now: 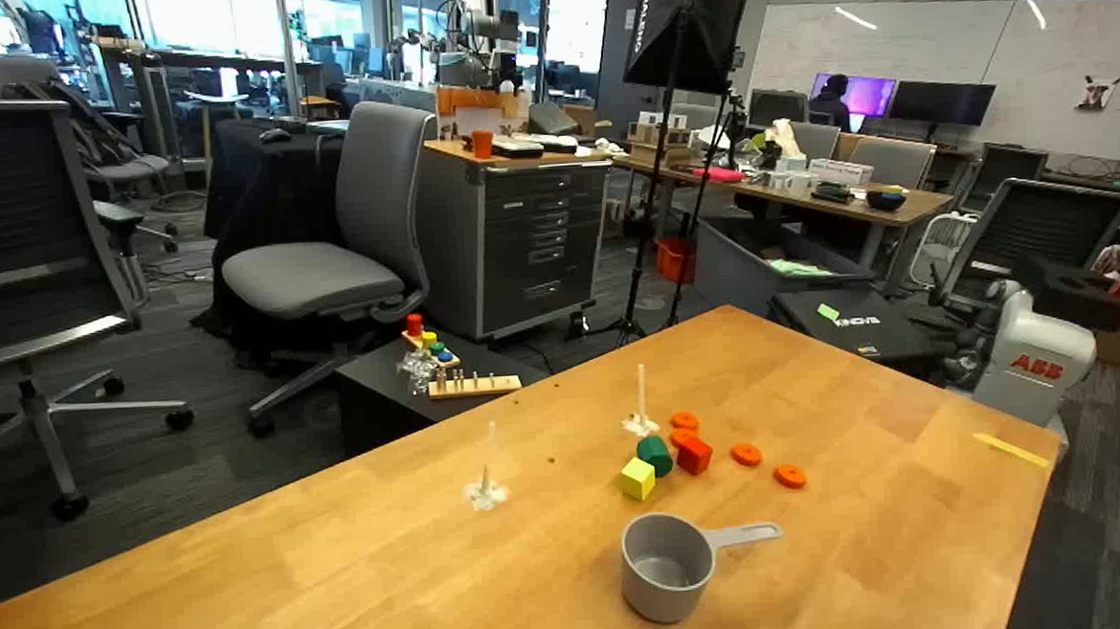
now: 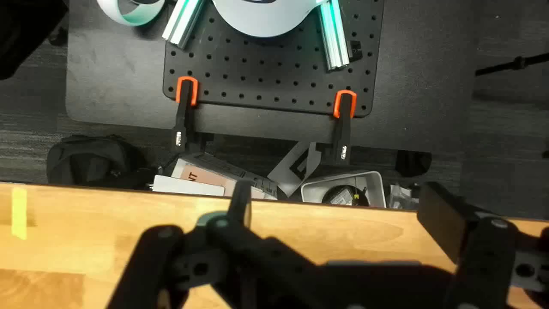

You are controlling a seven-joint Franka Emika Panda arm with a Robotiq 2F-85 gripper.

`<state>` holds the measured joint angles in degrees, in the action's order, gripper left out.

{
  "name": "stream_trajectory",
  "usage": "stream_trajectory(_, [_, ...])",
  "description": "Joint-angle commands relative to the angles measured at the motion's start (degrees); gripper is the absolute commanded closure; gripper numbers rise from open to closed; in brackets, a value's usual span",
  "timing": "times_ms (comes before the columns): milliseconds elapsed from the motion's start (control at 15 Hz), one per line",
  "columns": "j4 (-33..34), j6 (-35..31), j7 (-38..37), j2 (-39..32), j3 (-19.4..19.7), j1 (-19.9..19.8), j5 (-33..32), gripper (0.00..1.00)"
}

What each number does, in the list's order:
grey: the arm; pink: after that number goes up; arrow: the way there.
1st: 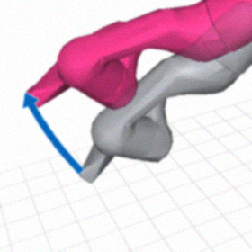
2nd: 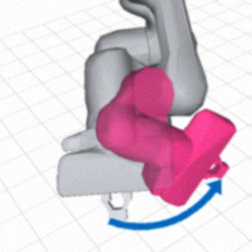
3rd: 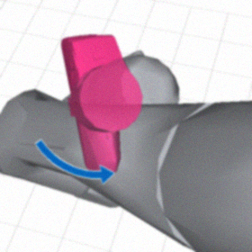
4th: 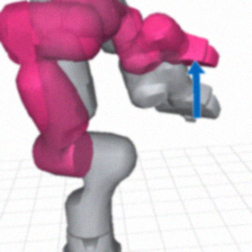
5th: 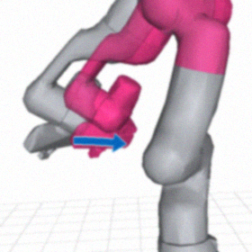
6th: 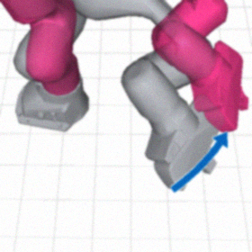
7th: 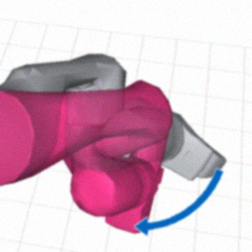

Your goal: Put the orange, green and yellow blocks in the gray pot respectively

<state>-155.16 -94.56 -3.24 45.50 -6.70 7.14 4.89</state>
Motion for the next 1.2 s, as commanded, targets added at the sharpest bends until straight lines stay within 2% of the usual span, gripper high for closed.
stream_trajectory(0, [0.14, 0.17, 0.06, -0.01, -0.08, -0.11, 0.04, 0.00])
stream_trajectory(267, [5.92, -4.74, 1.35, -7.52, -0.35, -1.85, -6.67, 0.00])
stream_trajectory(533, [16.89, -9.89, -0.15, -18.73, -0.71, -3.35, -11.95, 0.00])
stream_trajectory(800, [28.57, -13.10, -1.18, -31.30, 0.18, -4.46, -12.85, 0.00])
stream_trajectory(933, [35.19, -12.41, -1.94, -38.09, 0.78, -4.81, -11.40, 0.00])
stream_trajectory(1000, [26.81, -13.80, -0.67, -30.13, 0.85, -3.92, -11.60, 0.00])
stream_trajectory(1133, [28.64, -13.78, -0.69, -33.29, 1.12, -3.97, -11.58, 0.00])
